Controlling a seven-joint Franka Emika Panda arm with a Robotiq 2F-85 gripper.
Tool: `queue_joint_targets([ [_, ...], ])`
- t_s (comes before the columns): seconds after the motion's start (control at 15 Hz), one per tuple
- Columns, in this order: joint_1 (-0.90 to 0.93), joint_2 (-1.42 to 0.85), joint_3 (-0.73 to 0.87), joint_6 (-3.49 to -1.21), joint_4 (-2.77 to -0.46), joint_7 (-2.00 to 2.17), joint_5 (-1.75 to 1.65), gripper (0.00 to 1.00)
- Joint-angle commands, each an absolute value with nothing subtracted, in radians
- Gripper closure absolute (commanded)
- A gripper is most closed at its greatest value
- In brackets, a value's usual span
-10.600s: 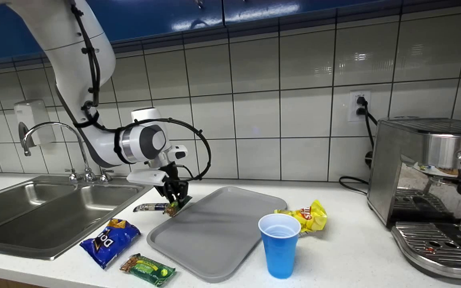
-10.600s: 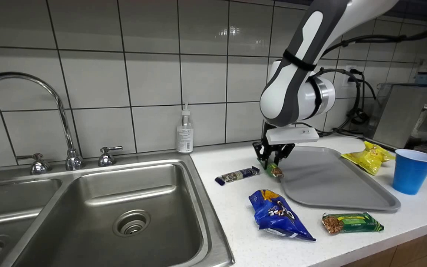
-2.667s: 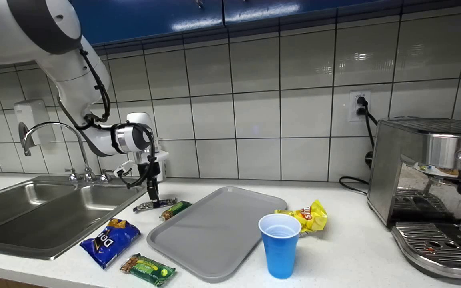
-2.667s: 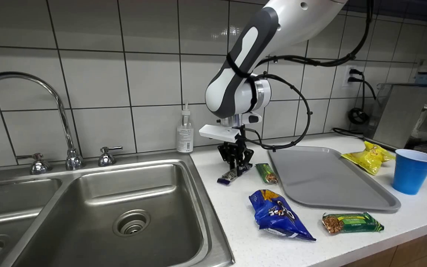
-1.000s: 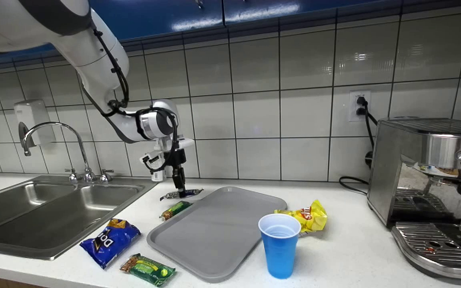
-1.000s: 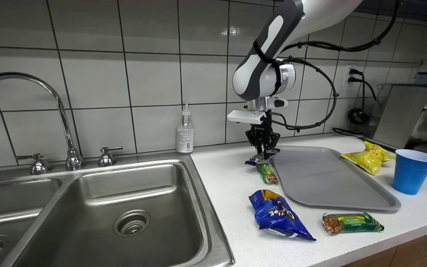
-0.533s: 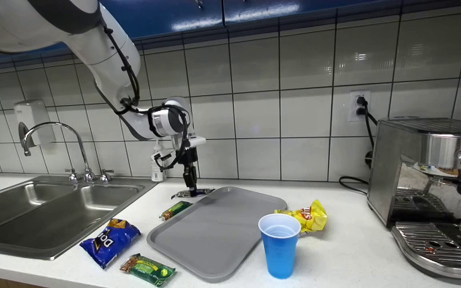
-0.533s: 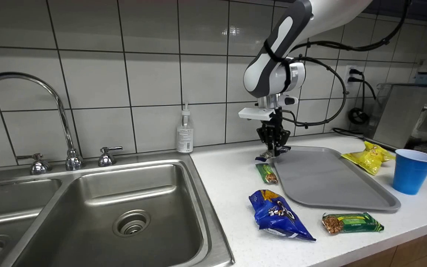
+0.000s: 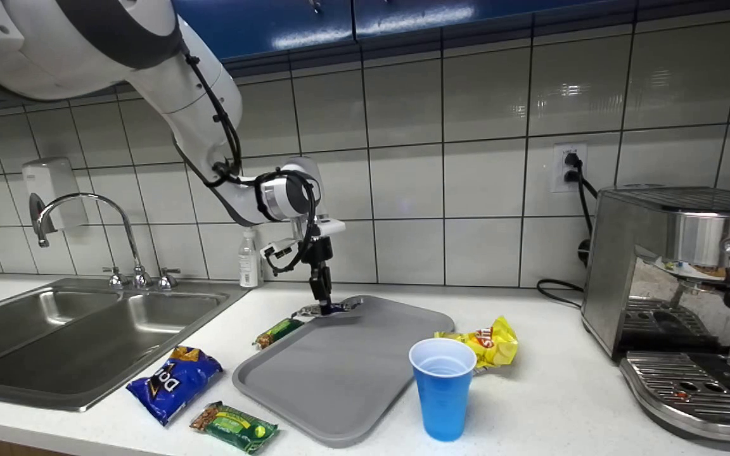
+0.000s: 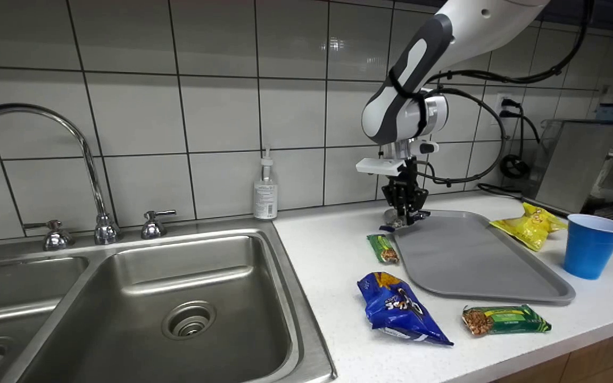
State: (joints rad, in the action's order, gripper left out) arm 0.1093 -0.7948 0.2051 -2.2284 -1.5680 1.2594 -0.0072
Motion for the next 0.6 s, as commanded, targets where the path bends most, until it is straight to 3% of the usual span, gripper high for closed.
queue_joint_targets([
  [0.0, 0.074, -0.853, 0.210, -2.174, -1.476, 1.286, -0.005, 0.93],
  [0.53, 0.038, -0.917, 0.220, -2.153, -1.412, 1.284, -0.006, 0.93],
])
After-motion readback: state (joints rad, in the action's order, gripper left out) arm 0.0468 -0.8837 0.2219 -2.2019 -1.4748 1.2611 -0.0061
